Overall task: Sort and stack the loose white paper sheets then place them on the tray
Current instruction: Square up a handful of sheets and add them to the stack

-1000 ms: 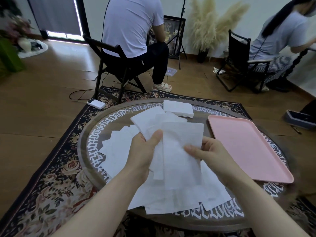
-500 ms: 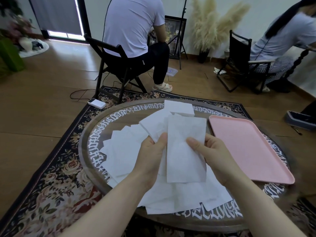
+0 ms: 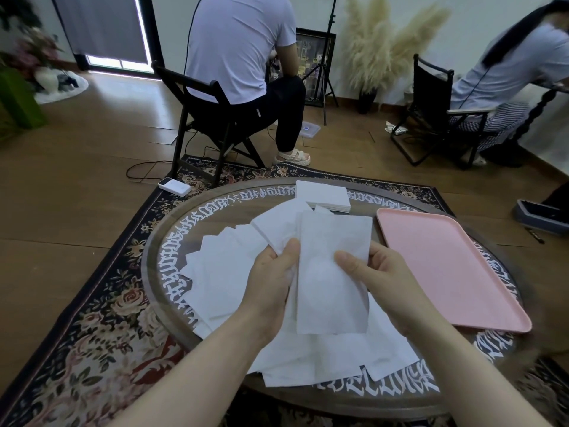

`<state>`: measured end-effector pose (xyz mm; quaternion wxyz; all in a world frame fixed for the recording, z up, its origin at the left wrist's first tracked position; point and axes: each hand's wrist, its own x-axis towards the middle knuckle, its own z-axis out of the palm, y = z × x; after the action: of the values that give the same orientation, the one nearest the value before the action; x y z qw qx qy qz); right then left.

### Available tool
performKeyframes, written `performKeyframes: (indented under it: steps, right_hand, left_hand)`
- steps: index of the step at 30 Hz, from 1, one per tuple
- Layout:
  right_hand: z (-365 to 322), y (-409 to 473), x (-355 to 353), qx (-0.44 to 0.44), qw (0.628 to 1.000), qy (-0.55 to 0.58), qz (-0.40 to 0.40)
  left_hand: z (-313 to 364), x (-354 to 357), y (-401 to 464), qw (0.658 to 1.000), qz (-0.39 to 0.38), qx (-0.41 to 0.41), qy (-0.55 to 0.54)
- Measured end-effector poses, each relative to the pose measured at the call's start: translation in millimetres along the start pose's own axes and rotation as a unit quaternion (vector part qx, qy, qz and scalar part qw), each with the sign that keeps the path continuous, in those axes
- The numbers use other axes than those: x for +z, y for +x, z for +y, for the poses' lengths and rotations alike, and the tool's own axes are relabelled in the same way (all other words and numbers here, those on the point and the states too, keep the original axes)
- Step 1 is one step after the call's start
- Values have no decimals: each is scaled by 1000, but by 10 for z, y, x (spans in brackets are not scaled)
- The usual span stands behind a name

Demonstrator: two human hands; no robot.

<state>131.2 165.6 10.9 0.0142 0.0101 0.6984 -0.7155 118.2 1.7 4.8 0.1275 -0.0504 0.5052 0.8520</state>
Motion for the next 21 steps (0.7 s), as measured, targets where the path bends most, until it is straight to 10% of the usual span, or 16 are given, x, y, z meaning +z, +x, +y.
performKeyframes:
  steps: [21]
  right_hand:
    - [15, 13, -6, -3, 1000, 0, -12]
  left_hand:
    - [-13, -27, 11, 999, -31, -12, -30]
